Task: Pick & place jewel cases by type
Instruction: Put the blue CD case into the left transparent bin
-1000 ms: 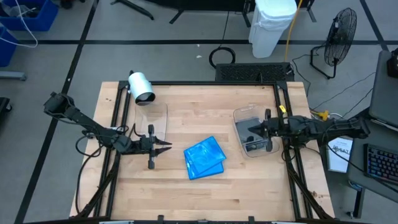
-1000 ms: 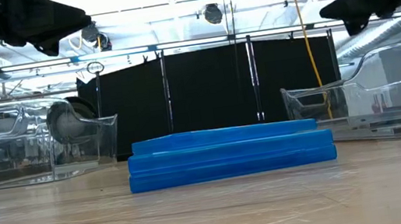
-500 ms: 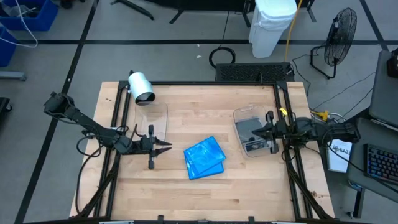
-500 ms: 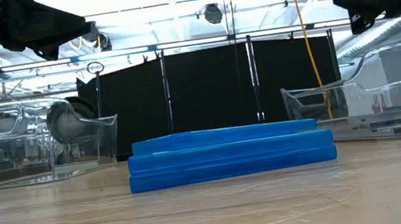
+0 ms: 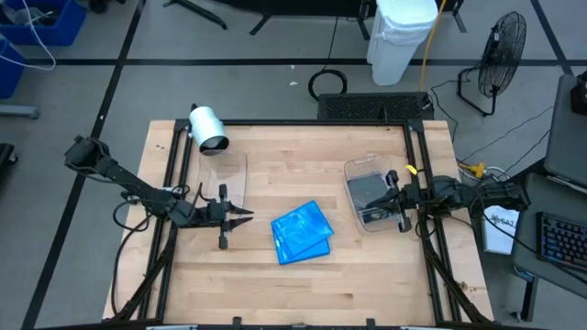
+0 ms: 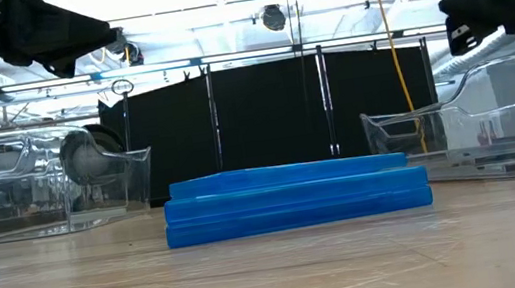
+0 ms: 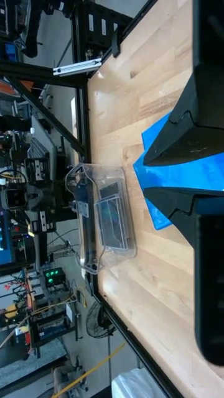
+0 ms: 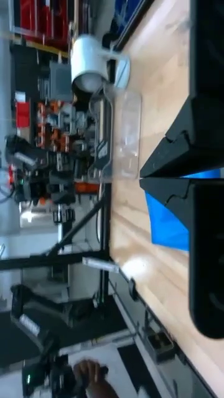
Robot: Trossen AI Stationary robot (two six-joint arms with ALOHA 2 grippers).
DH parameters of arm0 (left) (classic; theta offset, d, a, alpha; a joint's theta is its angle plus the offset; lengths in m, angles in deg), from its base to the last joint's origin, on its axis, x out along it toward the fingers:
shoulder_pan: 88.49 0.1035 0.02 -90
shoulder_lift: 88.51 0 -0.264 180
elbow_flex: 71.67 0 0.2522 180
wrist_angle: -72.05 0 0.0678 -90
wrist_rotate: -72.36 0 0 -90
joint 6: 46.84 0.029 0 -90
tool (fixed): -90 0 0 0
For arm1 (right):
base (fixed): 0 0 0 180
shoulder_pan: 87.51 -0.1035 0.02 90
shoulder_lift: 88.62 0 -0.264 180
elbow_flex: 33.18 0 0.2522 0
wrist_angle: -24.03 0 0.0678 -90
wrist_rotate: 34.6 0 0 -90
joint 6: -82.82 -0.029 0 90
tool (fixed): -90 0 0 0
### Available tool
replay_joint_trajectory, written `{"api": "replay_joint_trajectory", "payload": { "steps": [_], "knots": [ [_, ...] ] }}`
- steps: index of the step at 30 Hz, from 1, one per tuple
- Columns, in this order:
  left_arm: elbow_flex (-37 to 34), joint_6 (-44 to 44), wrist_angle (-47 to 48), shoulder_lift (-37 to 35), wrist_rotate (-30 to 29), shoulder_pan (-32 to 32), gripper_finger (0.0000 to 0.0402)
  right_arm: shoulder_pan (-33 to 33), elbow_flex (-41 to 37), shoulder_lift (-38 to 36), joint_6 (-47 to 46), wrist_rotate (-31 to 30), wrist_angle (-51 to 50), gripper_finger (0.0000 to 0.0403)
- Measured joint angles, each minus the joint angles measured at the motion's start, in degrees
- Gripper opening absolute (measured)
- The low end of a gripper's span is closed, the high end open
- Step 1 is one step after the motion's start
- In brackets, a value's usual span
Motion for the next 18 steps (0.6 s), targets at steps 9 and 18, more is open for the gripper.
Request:
{"api": "replay_joint_trajectory", "payload": {
  "steps": [9,18],
  "knots": [
    [0.0,0.02,-0.02,0.0,0.0,0.0,0.0072,-0.02,-0.11,0.02,-1.09,-1.69,-0.44,0.0],
    [0.0,-5.9,-0.05,-0.01,6.69,0.02,0.0072,0.0,-0.17,0.31,-8.46,-3.22,-1.02,0.0]
  ]
}}
